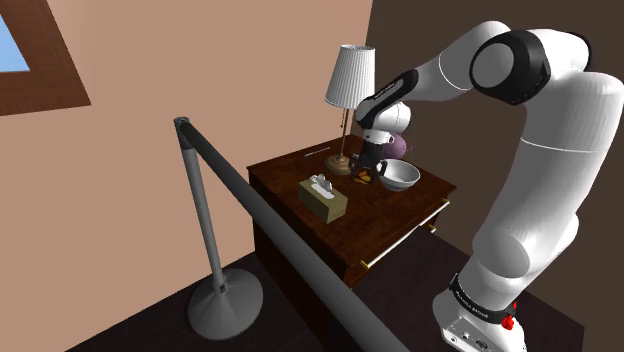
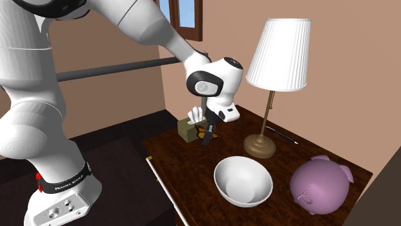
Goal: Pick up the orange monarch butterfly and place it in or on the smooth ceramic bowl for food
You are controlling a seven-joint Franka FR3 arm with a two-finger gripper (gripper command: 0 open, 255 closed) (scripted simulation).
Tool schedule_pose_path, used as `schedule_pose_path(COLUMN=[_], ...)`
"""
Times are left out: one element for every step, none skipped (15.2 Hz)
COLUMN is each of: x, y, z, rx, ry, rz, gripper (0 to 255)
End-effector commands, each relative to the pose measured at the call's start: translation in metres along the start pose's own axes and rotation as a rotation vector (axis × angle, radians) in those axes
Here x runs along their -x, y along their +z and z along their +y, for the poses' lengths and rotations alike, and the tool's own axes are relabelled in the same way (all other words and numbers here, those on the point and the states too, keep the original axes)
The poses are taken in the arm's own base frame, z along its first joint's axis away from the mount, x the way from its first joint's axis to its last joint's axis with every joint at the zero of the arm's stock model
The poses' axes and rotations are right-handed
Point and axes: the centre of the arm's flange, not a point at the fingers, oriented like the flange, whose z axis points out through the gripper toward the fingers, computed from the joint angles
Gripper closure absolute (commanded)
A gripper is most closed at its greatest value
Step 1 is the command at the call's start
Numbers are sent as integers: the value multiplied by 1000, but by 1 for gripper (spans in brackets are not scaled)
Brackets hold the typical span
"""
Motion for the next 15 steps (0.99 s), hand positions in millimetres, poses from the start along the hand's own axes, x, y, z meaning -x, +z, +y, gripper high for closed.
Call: schedule_pose_path(x=[4, 5, 7, 8, 9, 11, 12, 13, 15, 16, 17, 19, 20, 12, 4], y=[-11, -16, -21, -26, -31, -36, -41, -46, -51, -57, -62, -67, -71, -74, -77], z=[0, -1, -1, -2, -2, -3, -3, -4, -4, -5, -5, -6, -6, 4, 14], rx=[0, 0, 0, 0, 0, 0, 0, 0, 0, 0, 0, 0, 0, 0, 0], ry=[0, 0, 0, 0, 0, 0, 0, 0, 0, 0, 0, 0, 0, 0, 0], rz=[0, 0, 0, 0, 0, 0, 0, 0, 0, 0, 0, 0, 0, 0, 0], gripper=[255, 255, 255, 255, 255, 255, 255, 255, 255, 255, 255, 255, 255, 255, 255])
